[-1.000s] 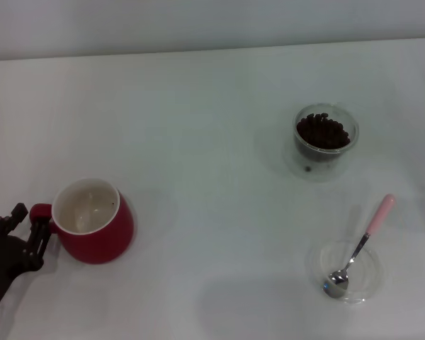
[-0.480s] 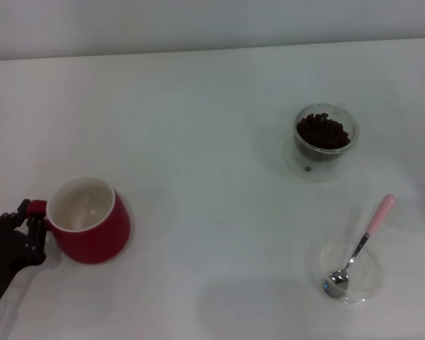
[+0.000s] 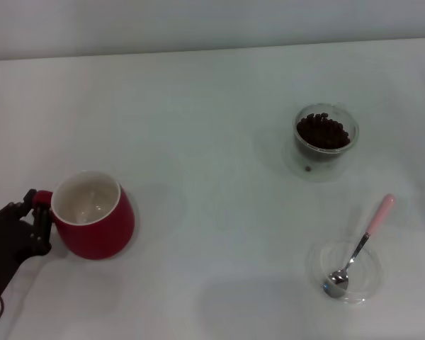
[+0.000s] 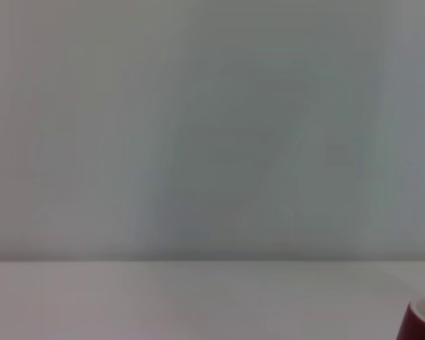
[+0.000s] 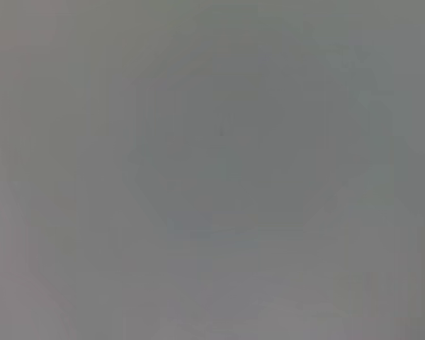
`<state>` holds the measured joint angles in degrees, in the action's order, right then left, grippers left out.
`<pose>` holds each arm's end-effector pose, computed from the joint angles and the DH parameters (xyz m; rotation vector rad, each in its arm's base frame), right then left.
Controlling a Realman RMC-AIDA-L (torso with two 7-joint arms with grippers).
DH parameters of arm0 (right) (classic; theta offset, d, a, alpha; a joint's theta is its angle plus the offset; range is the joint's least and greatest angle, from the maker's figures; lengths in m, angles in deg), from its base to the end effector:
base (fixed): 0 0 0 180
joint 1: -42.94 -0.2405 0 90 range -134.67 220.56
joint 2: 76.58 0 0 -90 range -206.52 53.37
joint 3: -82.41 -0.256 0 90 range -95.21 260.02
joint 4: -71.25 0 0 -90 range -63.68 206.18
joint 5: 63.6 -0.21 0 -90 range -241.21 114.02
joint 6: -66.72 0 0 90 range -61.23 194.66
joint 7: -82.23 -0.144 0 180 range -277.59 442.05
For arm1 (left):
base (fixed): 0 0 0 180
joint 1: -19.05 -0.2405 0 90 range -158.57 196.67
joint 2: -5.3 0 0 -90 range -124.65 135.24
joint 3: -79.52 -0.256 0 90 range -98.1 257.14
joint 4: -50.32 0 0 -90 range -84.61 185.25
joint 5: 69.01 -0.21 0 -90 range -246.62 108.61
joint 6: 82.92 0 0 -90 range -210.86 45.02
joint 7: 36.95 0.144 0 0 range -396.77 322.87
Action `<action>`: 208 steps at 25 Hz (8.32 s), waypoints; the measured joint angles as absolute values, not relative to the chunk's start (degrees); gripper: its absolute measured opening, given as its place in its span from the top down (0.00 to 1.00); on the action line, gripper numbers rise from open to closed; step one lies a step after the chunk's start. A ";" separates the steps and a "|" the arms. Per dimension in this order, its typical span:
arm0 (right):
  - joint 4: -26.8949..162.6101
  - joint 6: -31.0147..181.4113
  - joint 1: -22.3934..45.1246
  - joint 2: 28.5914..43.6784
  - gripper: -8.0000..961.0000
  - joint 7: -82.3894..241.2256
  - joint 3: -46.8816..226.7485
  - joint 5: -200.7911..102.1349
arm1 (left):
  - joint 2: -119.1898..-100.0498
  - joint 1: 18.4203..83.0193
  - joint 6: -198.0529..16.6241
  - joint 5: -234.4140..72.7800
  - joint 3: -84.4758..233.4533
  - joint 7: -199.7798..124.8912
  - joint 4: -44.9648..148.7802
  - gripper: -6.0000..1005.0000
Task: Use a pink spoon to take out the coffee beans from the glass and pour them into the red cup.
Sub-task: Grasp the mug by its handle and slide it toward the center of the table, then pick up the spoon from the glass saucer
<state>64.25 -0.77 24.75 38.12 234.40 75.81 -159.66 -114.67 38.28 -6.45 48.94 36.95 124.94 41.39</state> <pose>0.4315 0.2745 0.0798 -1.3425 0.7263 0.5756 -0.3485 0.2374 -0.0680 -1.9166 -0.7097 -0.7142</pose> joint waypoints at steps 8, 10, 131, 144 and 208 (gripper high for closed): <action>64.07 -1.02 24.85 38.12 0.16 234.26 75.81 -159.68 | -114.61 41.39 -8.00 47.50 36.85 124.94 41.64 0.84; 64.06 -1.11 24.82 38.12 0.16 234.35 75.81 -159.70 | -114.60 42.63 -8.85 46.92 36.83 124.94 41.66 0.84; 64.45 -4.40 26.65 38.11 0.16 234.22 76.26 -159.75 | -114.94 51.96 -16.45 21.76 43.00 124.91 39.69 0.29; 63.69 -4.13 27.07 38.03 0.16 234.33 76.26 -159.71 | -114.80 45.73 -8.88 21.00 43.14 125.02 40.24 0.29; 54.21 -19.78 27.53 35.29 0.16 161.52 96.44 -118.87 | -114.06 35.00 7.46 38.86 44.31 125.04 49.73 0.29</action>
